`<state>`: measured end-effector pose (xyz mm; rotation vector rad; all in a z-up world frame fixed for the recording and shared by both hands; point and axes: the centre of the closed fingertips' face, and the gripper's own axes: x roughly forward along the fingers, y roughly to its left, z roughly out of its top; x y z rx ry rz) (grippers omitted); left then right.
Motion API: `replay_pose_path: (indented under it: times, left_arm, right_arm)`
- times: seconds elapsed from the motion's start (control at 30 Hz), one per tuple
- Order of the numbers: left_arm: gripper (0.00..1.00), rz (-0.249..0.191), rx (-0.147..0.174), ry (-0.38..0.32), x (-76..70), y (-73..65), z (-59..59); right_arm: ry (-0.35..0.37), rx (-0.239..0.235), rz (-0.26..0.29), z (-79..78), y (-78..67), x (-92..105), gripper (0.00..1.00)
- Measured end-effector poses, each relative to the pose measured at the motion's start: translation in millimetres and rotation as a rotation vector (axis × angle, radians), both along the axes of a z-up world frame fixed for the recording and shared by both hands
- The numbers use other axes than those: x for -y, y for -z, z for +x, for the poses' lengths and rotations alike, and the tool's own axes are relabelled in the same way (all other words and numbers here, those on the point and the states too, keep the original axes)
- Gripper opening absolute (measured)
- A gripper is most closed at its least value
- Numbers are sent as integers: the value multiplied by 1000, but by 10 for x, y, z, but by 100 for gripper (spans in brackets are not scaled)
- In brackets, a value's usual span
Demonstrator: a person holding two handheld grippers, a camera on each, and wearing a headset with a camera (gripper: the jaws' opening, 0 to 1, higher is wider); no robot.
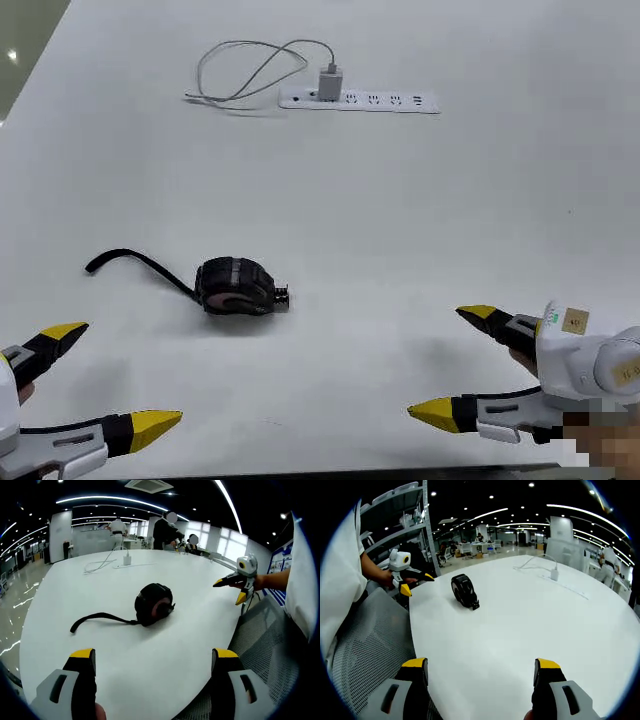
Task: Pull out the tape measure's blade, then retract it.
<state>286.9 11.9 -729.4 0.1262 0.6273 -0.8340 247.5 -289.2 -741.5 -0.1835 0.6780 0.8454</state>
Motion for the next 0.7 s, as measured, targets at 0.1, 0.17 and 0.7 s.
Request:
replay_pose_path:
  times: [0.1,0.17,0.7]
  left_arm:
    - [96,1,1,4,-17,6,-13]
    - [97,3,2,5,-32,9,-17]
    - [99,30,19,24,-133,-13,-51]
  right_arm:
    - [7,0,-6,-27,-2,37,88]
    - [13,0,-7,-43,-3,58,89]
    - [51,3,-5,-107,0,183,99]
